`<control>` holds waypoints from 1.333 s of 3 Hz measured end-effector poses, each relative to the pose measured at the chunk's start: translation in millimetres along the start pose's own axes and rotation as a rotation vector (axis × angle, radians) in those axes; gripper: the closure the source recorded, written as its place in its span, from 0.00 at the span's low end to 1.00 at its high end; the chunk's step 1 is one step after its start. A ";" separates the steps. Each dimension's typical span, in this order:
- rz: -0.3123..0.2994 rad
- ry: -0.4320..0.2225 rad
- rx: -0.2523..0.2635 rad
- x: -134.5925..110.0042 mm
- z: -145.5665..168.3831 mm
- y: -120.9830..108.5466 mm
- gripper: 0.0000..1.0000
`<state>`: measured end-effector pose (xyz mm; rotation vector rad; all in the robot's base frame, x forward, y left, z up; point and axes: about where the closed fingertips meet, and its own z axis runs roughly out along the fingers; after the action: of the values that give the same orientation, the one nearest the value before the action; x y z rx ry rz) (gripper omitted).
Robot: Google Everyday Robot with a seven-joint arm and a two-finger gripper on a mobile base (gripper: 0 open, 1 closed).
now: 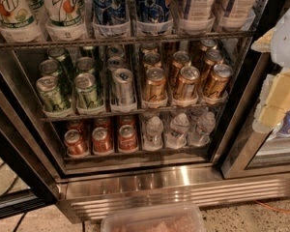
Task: Pick pepsi can from top shelf of fridge
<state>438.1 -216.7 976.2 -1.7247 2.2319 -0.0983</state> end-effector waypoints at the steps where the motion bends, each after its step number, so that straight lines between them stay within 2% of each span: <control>1: 0.000 0.000 0.000 0.0 0.0 0.0 0.00; 2: 0.023 -0.039 0.006 -6.4 0.1 3.8 0.00; 3: 0.070 -0.109 0.015 -27.5 1.2 15.0 0.00; 4: 0.134 -0.236 0.044 -69.3 -2.0 20.5 0.00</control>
Offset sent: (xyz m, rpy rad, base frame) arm -0.0050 0.0152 -0.0046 0.0972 -0.0079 -0.0318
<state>433.9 -145.3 987.4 -1.4749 2.1463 0.0819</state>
